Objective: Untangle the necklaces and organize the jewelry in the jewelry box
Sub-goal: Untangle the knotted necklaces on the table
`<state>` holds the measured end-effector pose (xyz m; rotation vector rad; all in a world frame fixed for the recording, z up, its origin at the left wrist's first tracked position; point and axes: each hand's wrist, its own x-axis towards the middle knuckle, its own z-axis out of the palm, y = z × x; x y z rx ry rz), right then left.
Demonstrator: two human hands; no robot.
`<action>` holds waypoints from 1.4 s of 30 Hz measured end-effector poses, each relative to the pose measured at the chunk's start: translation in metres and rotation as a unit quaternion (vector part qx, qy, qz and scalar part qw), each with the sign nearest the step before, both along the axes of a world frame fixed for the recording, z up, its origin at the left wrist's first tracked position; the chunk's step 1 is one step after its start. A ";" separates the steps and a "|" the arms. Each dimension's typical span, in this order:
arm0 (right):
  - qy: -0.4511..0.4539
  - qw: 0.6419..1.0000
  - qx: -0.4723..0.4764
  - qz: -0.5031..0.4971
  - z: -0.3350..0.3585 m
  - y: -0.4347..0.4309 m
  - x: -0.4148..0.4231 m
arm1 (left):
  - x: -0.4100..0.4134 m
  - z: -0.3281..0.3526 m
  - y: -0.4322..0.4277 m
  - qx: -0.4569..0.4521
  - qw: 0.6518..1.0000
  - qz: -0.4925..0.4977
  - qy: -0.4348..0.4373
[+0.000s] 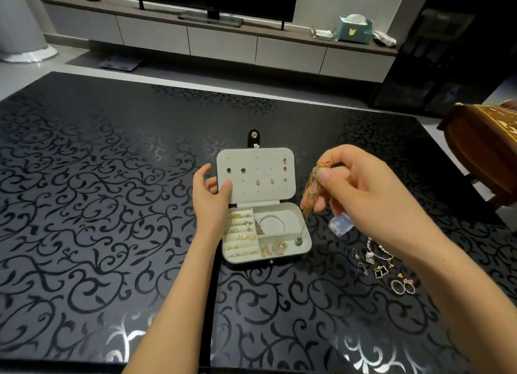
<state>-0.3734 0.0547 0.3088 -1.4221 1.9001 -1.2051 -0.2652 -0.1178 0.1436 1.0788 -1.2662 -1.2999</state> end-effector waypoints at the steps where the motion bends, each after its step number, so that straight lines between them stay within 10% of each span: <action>1: 0.017 1.000 0.016 0.010 -0.003 0.004 0.004 | -0.001 0.000 -0.001 -0.001 1.000 0.000 0.003; 20: -0.084 0.970 0.186 -0.134 -0.136 0.023 0.009 | -0.011 -0.007 -0.028 0.034 0.999 0.007 -0.010; 34: 0.064 0.963 0.158 -0.208 -0.154 0.053 -0.005 | -0.009 -0.003 -0.043 -0.002 0.962 -0.086 -0.261; 42: 0.102 0.950 0.184 -0.233 -0.163 0.063 -0.007 | 0.018 0.037 0.058 -0.391 0.848 -0.122 -0.336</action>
